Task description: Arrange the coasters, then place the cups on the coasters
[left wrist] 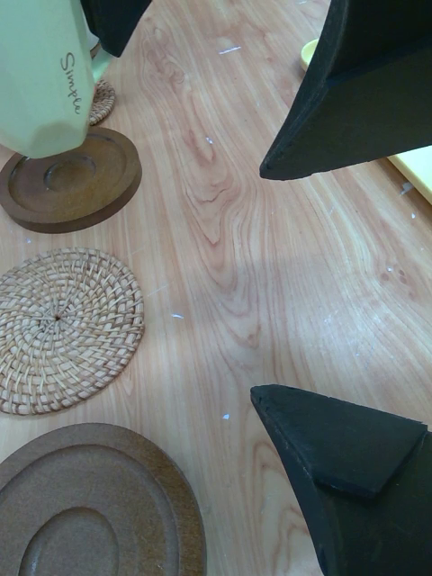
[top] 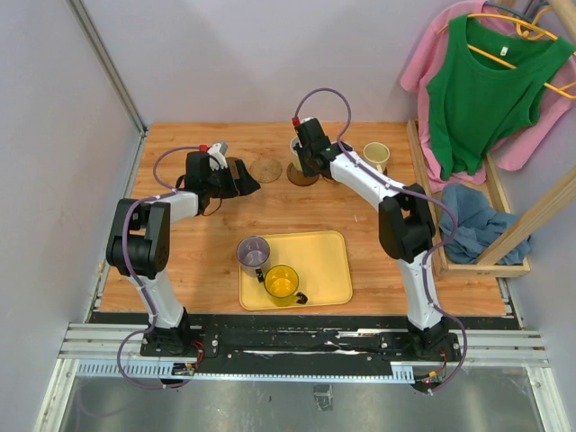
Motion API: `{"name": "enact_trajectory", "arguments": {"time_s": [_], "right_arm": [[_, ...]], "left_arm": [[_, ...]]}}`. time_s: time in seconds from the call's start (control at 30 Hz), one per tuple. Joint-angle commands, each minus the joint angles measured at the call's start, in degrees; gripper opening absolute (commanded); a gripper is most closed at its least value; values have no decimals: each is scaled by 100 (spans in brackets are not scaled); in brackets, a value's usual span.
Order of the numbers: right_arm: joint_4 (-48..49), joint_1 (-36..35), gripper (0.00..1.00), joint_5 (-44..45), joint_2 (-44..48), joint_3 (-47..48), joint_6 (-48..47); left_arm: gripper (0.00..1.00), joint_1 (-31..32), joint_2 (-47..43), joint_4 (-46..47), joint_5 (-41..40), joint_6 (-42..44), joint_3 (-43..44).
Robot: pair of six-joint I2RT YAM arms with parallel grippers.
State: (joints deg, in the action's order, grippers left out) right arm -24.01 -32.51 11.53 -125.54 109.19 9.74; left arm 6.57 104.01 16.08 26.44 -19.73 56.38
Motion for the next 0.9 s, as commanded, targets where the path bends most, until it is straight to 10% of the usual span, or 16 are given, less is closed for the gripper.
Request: {"name": "enact_trajectory", "arguments": {"time_s": [0.0,0.87], "right_arm": [[-54,18,1,-112,11,432,209],[-780,17,1,-292,-366,1010,411]], "left_arm": [[100,29,109,-41,-25,74,187],[100,29,151,-84,-32,83,214]]}}
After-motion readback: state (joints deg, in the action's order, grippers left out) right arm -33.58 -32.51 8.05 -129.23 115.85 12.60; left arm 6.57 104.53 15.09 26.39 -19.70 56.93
